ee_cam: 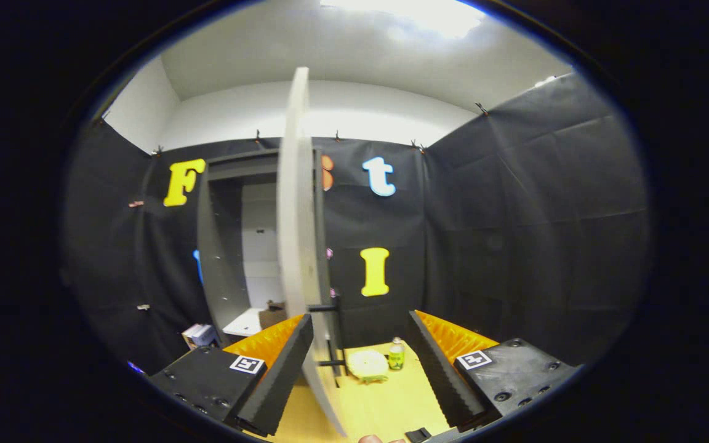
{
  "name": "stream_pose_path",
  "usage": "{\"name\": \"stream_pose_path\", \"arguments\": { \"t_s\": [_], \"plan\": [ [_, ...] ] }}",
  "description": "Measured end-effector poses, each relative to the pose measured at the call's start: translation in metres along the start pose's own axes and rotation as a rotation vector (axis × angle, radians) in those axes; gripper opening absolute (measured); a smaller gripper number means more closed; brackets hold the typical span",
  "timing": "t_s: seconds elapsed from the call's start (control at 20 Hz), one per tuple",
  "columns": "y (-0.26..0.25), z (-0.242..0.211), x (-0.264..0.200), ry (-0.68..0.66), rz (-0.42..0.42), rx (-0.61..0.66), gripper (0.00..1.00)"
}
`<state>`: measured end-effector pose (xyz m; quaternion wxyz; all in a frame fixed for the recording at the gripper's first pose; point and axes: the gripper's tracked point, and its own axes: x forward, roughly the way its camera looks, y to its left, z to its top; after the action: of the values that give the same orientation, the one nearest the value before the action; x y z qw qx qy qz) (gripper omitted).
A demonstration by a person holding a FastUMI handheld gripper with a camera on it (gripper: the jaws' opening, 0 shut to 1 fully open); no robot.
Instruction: Open the shoe cabinet door, grab the shoes and put them into the shoe cabinet, then close the shoe cabinet door.
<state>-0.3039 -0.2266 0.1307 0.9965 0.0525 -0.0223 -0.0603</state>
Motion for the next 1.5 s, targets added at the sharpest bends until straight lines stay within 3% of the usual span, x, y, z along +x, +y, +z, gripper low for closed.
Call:
{"name": "stream_pose_path", "arguments": {
  "t_s": [0.2, 0.35, 0.65, 1.15, 1.5],
  "plan": [
    [-0.024, -0.031, 0.031, 0.061, -0.042, 0.006, 0.98],
    [-0.023, -0.04, 0.054, 0.096, -0.016, -0.007, 0.98],
    [-0.002, -0.042, 0.052, 0.106, -0.021, 0.005, 0.98],
    [0.123, -0.053, 0.038, 0.113, 0.077, -0.015, 0.97],
    [0.212, -0.067, 0.062, 0.129, 0.199, 0.027, 0.98]
  ]
}}
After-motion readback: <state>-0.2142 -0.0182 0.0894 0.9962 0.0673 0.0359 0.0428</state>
